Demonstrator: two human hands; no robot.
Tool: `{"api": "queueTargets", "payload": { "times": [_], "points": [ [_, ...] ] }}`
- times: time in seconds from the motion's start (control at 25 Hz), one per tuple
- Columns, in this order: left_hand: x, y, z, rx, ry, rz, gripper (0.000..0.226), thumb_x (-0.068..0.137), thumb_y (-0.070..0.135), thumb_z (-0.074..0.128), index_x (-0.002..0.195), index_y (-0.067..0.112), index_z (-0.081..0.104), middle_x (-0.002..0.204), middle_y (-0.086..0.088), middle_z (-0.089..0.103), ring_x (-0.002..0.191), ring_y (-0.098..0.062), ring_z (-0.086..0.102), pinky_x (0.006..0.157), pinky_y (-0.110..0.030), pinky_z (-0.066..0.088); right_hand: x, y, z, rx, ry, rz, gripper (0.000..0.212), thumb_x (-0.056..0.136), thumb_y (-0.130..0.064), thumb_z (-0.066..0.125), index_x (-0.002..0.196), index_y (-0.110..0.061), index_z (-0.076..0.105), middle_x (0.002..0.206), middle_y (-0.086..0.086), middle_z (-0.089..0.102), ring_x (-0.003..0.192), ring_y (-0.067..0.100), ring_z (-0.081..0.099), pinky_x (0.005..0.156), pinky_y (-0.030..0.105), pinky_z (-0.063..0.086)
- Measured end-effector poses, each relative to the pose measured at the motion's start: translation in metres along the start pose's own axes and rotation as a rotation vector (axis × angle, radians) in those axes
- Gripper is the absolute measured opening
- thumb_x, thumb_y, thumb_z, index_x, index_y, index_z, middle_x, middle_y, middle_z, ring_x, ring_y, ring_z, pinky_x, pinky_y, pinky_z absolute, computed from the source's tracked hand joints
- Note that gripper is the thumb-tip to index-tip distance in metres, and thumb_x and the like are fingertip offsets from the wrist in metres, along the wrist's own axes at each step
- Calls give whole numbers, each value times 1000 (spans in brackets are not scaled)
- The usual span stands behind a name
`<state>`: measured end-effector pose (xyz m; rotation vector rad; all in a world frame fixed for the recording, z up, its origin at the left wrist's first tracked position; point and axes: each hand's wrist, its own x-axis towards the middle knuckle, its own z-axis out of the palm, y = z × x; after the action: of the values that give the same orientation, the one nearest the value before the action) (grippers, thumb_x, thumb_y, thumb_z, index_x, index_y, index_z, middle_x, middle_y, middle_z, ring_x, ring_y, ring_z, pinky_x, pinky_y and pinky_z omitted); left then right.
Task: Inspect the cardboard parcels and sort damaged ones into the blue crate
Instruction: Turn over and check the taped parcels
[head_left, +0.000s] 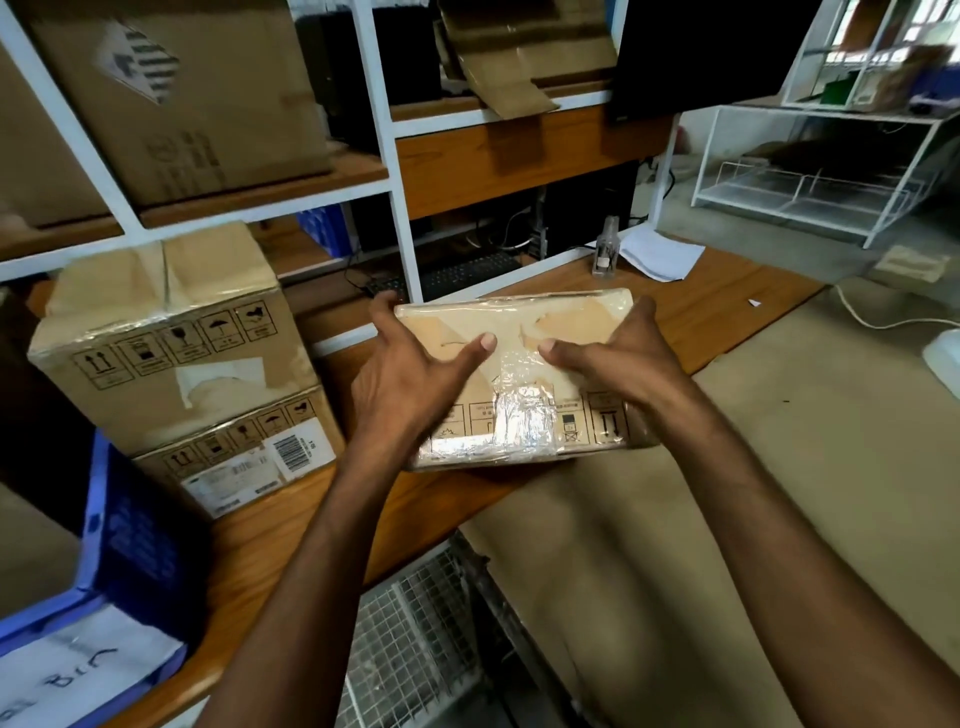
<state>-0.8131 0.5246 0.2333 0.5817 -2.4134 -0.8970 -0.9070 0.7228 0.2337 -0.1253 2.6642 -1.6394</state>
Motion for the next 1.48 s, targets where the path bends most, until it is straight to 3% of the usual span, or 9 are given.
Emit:
{"api": "queueTargets", "payload": {
  "times": [0.2, 0.32, 0.44, 0.64, 0.76, 0.84, 1.12, 1.32, 1.48],
  "points": [
    [7, -3, 6, -55, 79, -38, 98, 74, 79, 72, 136, 17, 29, 122, -2, 67, 101, -26, 69, 81, -38, 55, -3, 0, 7, -86, 122, -65, 100, 65, -65, 87, 140, -20, 38, 131, -2, 61, 115, 24, 62, 87, 38, 53],
    [9, -12, 9, -39, -8, -6, 104, 75, 77, 72, 146, 23, 20, 138, -3, 60, 111, -28, 67, 86, -48, 59, -4, 3, 9, -35, 104, -33, 107, 60, -65, 89, 140, -21, 34, 133, -1, 59, 116, 25, 61, 93, 46, 55],
    [22, -22, 3, -116, -61, 12, 98, 79, 64, 78, 152, 33, 20, 143, -1, 56, 118, -28, 64, 85, -54, 61, -1, 1, 17, -44, 214, -79, 98, 63, -62, 90, 137, -22, 41, 125, -5, 65, 109, 21, 64, 84, 37, 55],
    [22, -25, -3, -229, -115, 14, 95, 79, 50, 85, 151, 47, 23, 136, 5, 53, 118, -27, 60, 80, -55, 63, 13, 0, 7, 120, 35, -47, 93, 69, -31, 95, 142, -23, 36, 116, -10, 59, 114, 19, 60, 92, 36, 52],
    [22, -22, 4, -222, -56, 27, 93, 82, 56, 80, 153, 45, 22, 135, 4, 54, 118, -29, 62, 86, -54, 60, 12, 6, 12, 2, 163, -146, 94, 70, -44, 92, 147, -28, 40, 124, -9, 62, 114, 18, 59, 89, 33, 50],
    [17, -20, 6, -220, -62, 60, 97, 83, 58, 77, 157, 34, 19, 143, -1, 53, 124, -27, 58, 91, -44, 56, 9, 9, 9, 21, 76, -129, 106, 67, -47, 93, 152, -30, 32, 133, -9, 59, 121, 19, 57, 97, 38, 51],
    [20, -11, 19, -6, -37, 56, 120, 77, 67, 78, 162, 20, 9, 161, -8, 29, 140, -32, 43, 91, -43, 46, 2, 16, 18, -141, 185, -160, 107, 65, -67, 85, 151, -28, 34, 138, -5, 60, 120, 22, 60, 85, 33, 48],
    [20, -8, 16, 144, -184, 78, 151, 66, 71, 82, 162, 10, -17, 172, -9, -10, 157, -34, 13, 119, -54, 35, 11, 18, 16, -221, 125, -166, 124, 58, -74, 84, 155, -26, 24, 147, 0, 53, 127, 26, 56, 94, 40, 52],
    [24, -10, 10, 44, -266, 118, 156, 63, 55, 91, 160, 13, -23, 171, -7, -16, 157, -33, 11, 124, -49, 31, 10, 19, 7, -130, -70, -159, 132, 46, -55, 98, 152, -31, 23, 144, -4, 53, 127, 22, 55, 104, 44, 51]
  ]
}}
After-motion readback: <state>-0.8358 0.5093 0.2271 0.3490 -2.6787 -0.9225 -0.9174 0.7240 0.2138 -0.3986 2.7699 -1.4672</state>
